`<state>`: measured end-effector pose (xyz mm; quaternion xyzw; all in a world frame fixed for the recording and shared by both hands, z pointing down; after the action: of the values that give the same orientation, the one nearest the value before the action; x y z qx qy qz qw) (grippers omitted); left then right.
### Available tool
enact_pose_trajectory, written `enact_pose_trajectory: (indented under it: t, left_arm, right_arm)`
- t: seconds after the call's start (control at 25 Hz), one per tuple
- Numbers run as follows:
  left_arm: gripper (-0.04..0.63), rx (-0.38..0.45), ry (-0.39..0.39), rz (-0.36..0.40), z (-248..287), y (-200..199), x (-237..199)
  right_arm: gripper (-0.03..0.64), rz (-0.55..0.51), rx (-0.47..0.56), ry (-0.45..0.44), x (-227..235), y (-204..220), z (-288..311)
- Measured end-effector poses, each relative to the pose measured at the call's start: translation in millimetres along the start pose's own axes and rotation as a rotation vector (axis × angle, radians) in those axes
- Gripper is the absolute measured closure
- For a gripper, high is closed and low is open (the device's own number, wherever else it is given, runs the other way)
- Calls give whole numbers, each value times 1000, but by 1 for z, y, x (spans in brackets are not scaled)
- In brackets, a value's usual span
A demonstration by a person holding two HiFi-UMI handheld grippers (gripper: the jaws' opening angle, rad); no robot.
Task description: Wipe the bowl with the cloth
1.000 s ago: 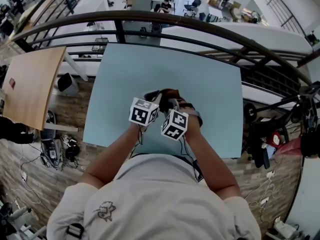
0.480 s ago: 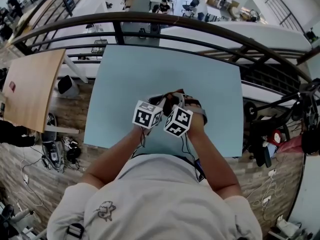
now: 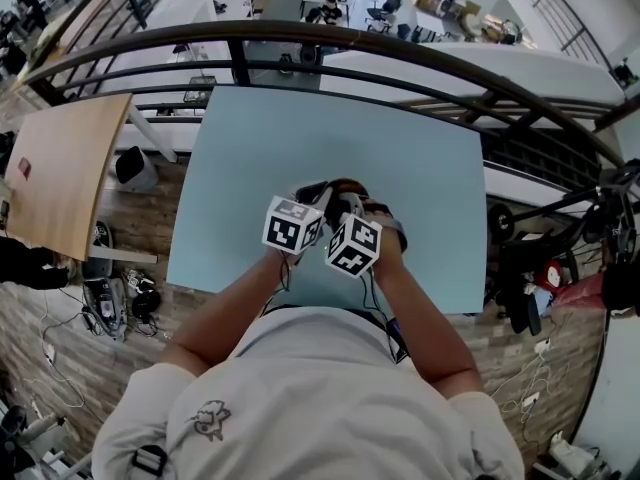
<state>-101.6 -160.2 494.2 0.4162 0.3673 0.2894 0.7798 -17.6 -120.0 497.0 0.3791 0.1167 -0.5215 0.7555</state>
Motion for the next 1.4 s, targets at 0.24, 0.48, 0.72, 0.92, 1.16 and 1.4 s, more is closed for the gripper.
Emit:
enact_pose_trajectory:
  t: [0.24,0.48,0.72,0.92,1.16,1.4]
  left_arm:
    - [571,-36,-14,2,6,12,-6]
    - [571,-65,-43,-35,11,23,-15]
    - [571,-67,-34,-111,23,27,-14]
    - [574,1,31,-303,32,34,-23]
    - [573,189,242,-664,41,41,-27]
    - [574,357,436,-837,42,37,-22]
  right_arm:
    - [522,-3,-29,-69,-12,12,-3]
    - [522,-57,-65,-22,0,36,-15]
    - [522,-62,-38,133,37,65,-32]
    - [520,41,98,235,75,87,-55]
    - [522,113,254,378,112,111,-104]
    - [521,117,339,398,115,118,-132]
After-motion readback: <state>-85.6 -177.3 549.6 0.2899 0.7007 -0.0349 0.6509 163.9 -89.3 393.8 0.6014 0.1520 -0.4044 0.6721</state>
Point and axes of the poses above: the fingertips, and each gripper's own axes: z forward along the fingers, x to its right, y out of its underside, the point moved 9 cm from there along -z, backward along the fingers, and after that the axes turned 12 degrees about y, right-handed, at the moved point
